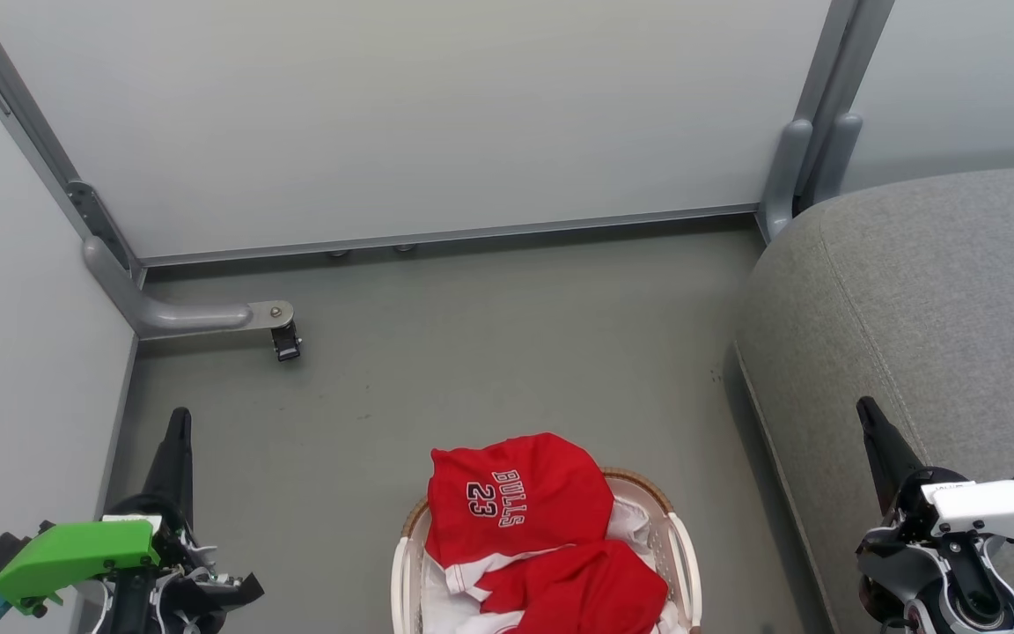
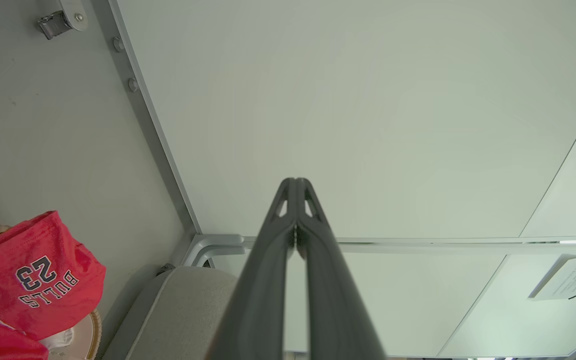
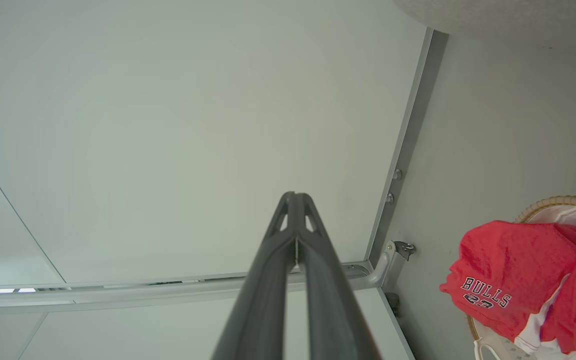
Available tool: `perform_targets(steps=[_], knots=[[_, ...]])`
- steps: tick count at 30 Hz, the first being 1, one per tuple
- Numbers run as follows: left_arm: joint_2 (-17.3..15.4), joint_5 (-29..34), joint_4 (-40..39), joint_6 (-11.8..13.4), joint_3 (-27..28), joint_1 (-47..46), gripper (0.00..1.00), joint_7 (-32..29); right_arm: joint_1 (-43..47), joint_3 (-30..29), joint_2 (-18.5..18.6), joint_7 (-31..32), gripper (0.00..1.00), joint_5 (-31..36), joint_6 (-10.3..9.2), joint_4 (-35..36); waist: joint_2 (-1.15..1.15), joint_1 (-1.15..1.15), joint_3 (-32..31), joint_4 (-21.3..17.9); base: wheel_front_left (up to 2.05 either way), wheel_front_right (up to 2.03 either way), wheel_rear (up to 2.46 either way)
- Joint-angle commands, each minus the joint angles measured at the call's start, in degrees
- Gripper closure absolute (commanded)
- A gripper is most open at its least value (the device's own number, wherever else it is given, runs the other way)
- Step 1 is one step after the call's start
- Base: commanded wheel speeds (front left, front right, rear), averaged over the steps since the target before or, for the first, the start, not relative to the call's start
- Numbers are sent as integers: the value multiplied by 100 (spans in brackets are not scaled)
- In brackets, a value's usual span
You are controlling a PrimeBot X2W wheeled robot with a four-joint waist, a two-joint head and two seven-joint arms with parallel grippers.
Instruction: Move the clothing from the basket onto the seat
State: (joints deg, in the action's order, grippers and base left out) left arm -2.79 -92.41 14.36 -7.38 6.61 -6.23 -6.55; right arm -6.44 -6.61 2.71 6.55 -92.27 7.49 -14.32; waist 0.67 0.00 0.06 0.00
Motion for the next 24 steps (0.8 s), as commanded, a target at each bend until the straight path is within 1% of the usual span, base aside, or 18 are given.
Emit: perform_targets(steps=[1, 2, 7, 15, 21, 24], knots=[[-20, 12, -16, -25, 7, -74, 100, -20, -18, -7, 35, 20, 100, -18, 0, 12, -67, 0, 0, 0, 0, 0, 0], [0, 0, 2, 0, 0, 0, 0, 0, 0, 0, 0, 0, 0, 0, 0, -2, 0, 0, 0, 0, 0, 0, 0], [39, 11, 192, 12, -52, 159, 0, 33, 145, 31, -63, -28, 0, 13, -1, -193, 0, 0, 1, 0, 0, 0, 0], [33, 131, 78, 9, -289, 222, 0, 270, 203, 123, -51, -266, 0, 133, -1, -173, -5, 0, 10, 0, 0, 0, 0], [28, 252, -16, 7, -424, 244, 0, 430, 224, 121, -43, -426, 0, 383, -1, -172, -8, 0, 19, 3, 0, 0, 0], [26, 337, -56, 6, -457, 250, 0, 508, 223, 70, -40, -505, 0, 634, -1, -160, -10, 0, 24, 6, 0, 0, 0]])
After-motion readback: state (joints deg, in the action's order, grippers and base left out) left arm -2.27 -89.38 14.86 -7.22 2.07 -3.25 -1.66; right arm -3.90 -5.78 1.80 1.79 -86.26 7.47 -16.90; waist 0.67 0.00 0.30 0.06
